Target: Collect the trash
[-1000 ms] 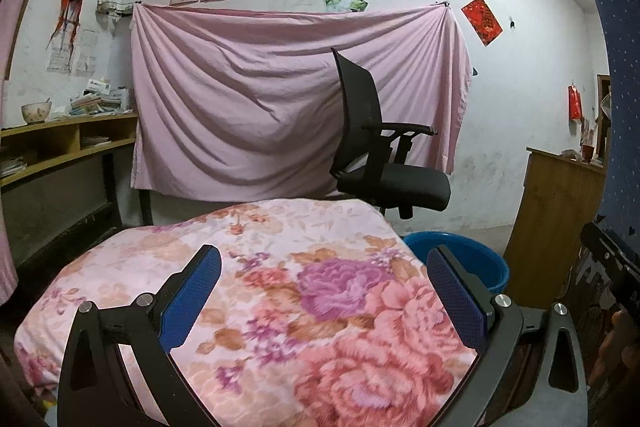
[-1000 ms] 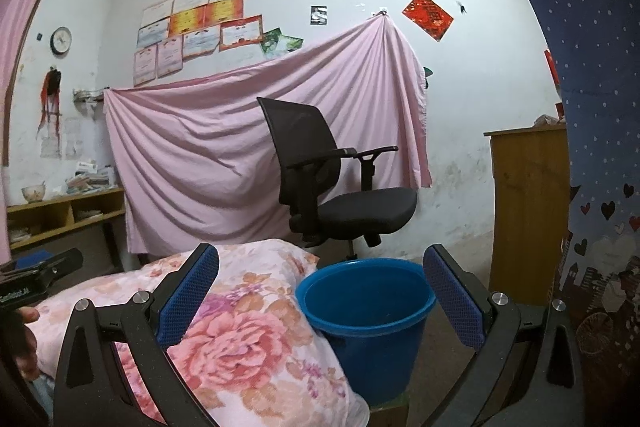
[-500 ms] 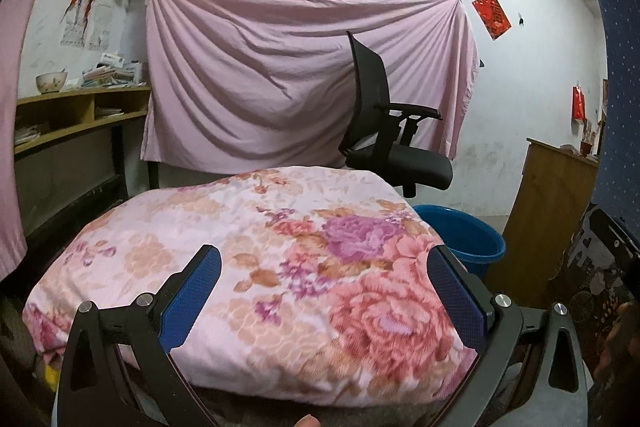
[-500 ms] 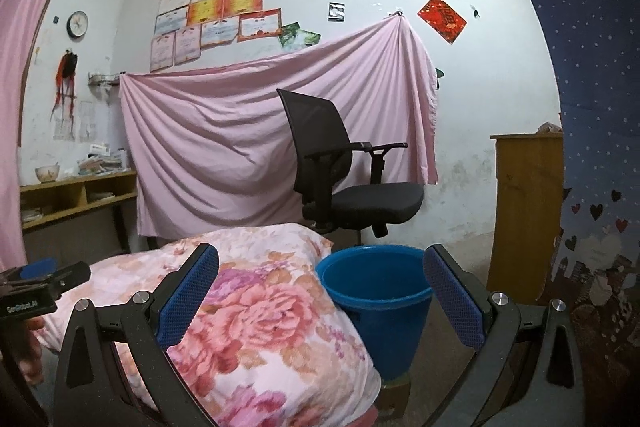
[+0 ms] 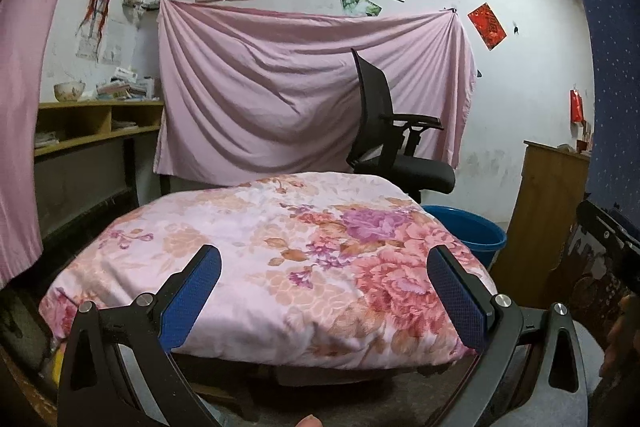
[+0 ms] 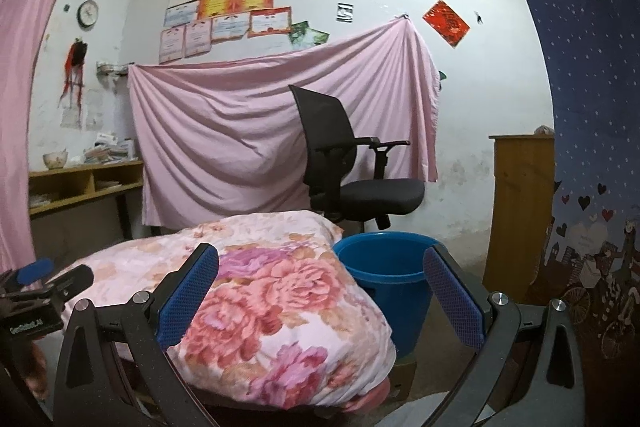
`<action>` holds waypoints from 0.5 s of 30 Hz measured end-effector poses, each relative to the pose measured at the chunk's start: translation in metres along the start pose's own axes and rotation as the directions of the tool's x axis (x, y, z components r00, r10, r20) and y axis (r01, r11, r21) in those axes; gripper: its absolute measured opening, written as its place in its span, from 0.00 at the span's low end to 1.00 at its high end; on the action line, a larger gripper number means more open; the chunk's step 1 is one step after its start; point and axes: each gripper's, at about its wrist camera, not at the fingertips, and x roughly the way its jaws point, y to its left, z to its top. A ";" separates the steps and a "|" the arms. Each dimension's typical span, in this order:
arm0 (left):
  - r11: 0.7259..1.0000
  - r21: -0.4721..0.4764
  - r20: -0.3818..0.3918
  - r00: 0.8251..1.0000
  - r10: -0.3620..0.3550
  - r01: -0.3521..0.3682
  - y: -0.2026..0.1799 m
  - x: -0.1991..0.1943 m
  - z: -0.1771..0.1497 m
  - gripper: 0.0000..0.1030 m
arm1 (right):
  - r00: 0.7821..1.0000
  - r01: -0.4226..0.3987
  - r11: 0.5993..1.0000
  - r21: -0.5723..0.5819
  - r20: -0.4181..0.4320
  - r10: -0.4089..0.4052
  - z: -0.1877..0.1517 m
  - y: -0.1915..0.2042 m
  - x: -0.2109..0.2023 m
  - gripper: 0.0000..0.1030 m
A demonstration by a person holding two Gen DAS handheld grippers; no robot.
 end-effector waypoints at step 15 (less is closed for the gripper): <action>0.998 0.056 -0.001 1.000 0.014 -0.014 0.001 -0.006 -0.015 0.98 | 1.000 -0.004 1.000 0.002 -0.019 0.004 -0.013 0.007 -0.013 1.00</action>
